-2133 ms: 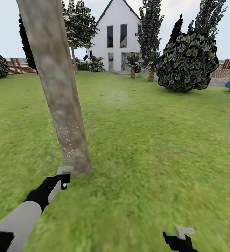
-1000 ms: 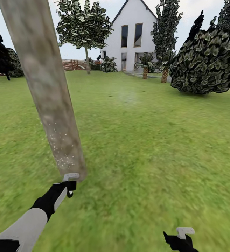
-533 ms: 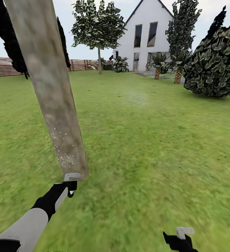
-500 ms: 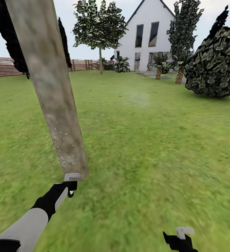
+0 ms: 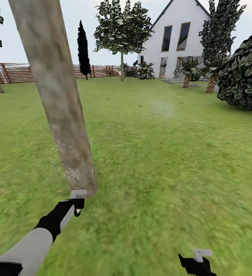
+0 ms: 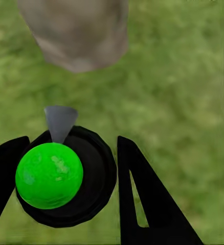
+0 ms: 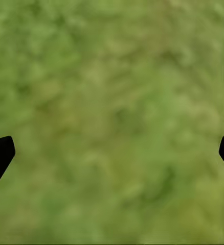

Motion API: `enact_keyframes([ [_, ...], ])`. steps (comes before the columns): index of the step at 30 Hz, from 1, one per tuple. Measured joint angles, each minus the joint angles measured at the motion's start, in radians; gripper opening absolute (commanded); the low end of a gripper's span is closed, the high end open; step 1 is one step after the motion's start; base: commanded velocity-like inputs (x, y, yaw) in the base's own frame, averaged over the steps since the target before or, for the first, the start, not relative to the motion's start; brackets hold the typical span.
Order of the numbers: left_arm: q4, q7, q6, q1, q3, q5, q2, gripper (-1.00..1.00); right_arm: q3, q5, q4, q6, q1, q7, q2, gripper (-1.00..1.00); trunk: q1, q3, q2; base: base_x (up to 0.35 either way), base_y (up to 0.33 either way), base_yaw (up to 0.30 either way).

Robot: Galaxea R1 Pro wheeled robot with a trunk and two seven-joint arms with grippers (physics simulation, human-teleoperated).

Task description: In the garden, pick up the pesticide atomizer on the floor and spray pesticide onto both trees until each tree trunk is fully covered.

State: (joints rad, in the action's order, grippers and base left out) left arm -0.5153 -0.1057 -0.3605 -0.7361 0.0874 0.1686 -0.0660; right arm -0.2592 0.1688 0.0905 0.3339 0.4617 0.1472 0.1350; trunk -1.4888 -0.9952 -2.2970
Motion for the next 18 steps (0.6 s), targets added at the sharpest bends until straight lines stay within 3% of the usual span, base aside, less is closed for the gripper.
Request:
enact_keyframes([
  [18,0.001,0.0,-0.001,0.001,0.0,0.0,0.0,-1.0,0.0,0.0,0.0,0.0,0.0,0.0,-0.001,1.0,0.0,0.0,0.0,0.09,-0.269,0.254],
])
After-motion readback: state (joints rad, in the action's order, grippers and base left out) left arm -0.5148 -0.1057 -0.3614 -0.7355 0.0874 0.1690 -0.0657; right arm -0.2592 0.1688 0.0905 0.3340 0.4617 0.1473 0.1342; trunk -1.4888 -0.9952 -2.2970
